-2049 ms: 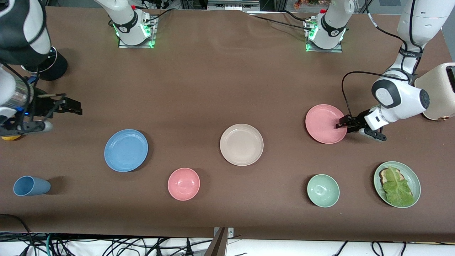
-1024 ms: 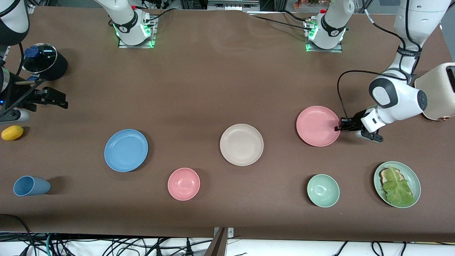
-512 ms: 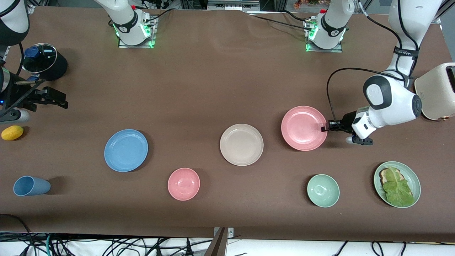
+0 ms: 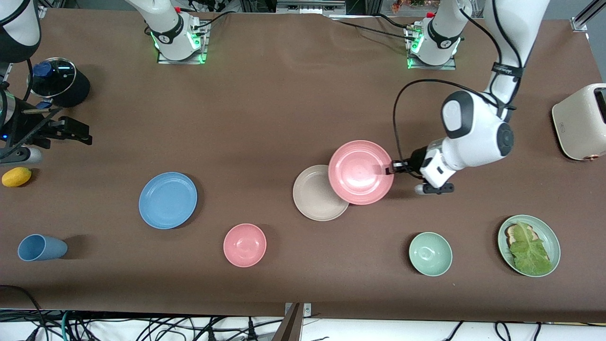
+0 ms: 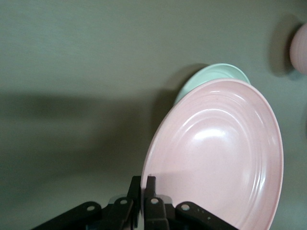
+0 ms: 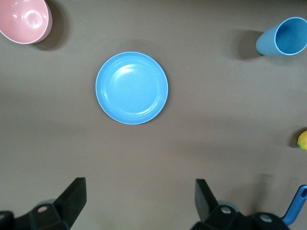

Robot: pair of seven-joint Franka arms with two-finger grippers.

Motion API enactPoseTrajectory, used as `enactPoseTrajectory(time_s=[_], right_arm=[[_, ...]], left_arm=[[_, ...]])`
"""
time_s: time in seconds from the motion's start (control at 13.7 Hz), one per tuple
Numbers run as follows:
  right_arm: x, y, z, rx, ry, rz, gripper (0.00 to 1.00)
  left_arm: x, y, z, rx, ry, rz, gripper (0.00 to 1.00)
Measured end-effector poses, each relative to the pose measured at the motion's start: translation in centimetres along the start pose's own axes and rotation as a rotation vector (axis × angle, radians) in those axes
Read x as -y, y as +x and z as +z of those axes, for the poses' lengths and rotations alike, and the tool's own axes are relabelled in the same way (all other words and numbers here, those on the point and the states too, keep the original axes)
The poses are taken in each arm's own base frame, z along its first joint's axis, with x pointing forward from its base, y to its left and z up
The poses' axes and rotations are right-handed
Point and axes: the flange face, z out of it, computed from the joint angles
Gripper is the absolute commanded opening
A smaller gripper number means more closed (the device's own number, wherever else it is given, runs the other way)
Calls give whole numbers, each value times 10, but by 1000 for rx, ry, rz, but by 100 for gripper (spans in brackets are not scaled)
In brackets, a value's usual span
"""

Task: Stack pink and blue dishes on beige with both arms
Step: 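Lift the pink plate with the left gripper over the beige plate, then lower the pink plate onto the beige plate and open the left gripper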

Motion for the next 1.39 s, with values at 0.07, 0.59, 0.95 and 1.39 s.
enactPoseTrajectory(time_s=[0.07, 0.59, 0.95, 1.39], right_arm=[[0, 0, 1, 2, 0, 0, 100], [-5, 9, 22, 35, 13, 0, 100], [-5, 14, 35, 58, 13, 1, 100], [-4, 18, 43, 70, 2, -4, 100]], left_arm=[[-13, -1, 9, 0, 2, 6, 0], [-37, 3, 91, -45, 42, 8, 0], [-47, 10, 108, -52, 38, -14, 0], [-40, 14, 128, -63, 50, -21, 0]])
